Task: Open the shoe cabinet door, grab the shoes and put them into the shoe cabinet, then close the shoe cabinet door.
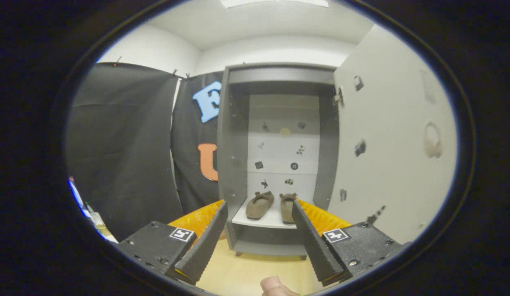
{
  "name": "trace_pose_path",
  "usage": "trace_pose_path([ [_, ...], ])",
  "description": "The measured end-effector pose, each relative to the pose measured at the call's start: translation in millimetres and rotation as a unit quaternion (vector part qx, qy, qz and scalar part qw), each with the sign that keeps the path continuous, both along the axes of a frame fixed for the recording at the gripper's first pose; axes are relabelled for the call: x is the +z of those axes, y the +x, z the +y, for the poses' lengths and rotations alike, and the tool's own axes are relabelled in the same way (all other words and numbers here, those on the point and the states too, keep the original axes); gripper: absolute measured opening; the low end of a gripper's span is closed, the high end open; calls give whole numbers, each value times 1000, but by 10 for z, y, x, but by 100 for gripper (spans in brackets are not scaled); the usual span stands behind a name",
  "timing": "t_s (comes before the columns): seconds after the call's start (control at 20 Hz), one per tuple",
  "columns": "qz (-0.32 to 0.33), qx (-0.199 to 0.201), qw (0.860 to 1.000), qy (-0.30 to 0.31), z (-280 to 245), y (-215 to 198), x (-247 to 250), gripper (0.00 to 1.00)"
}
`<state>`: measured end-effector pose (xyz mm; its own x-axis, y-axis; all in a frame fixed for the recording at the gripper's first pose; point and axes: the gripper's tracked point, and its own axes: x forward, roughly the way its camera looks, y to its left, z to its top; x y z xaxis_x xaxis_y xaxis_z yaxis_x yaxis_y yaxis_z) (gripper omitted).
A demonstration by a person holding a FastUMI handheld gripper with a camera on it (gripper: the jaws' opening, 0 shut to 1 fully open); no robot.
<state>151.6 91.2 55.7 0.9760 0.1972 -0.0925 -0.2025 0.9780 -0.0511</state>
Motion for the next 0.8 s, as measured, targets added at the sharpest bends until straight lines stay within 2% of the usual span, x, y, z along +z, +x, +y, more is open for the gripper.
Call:
trace_pose_path([
  [0.2, -45, -19, 999, -20, -328, -703, 346, 99],
  [0.55, -91, -49, 994, -25, -1205, -1487, 642, 100],
  [0.8, -132, -144, 980, -46, -2269, -1748, 722, 100],
])
